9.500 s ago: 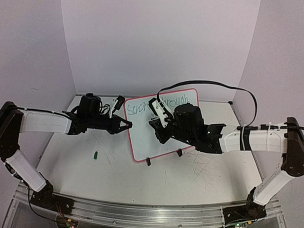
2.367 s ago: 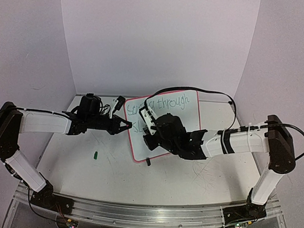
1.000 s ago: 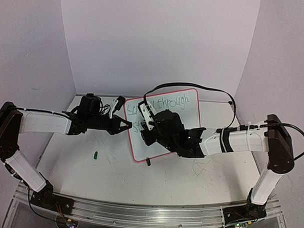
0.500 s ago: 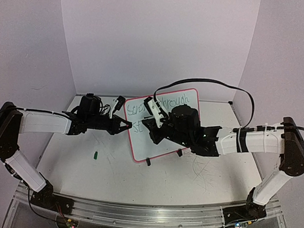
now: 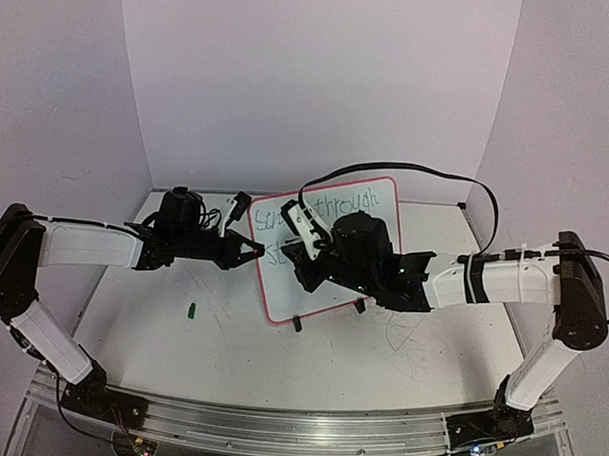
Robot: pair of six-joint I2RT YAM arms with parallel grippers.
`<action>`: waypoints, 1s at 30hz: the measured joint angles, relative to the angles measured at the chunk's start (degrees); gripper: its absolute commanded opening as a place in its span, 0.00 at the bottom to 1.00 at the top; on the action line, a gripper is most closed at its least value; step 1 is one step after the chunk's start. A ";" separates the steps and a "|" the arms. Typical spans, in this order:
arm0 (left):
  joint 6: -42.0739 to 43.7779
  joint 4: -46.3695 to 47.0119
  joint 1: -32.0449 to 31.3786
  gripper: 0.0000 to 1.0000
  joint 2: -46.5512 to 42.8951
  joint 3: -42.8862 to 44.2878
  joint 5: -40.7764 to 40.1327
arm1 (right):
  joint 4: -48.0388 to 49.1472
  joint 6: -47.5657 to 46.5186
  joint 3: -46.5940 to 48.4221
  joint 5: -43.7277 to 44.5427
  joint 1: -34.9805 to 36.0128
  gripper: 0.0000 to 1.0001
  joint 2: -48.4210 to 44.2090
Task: Write a sentence on the whiteboard
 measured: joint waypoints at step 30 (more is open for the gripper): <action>0.00 0.00 0.00 0.00 0.00 0.00 0.01 | 0.04 -1.25 0.96 4.41 0.04 0.00 1.73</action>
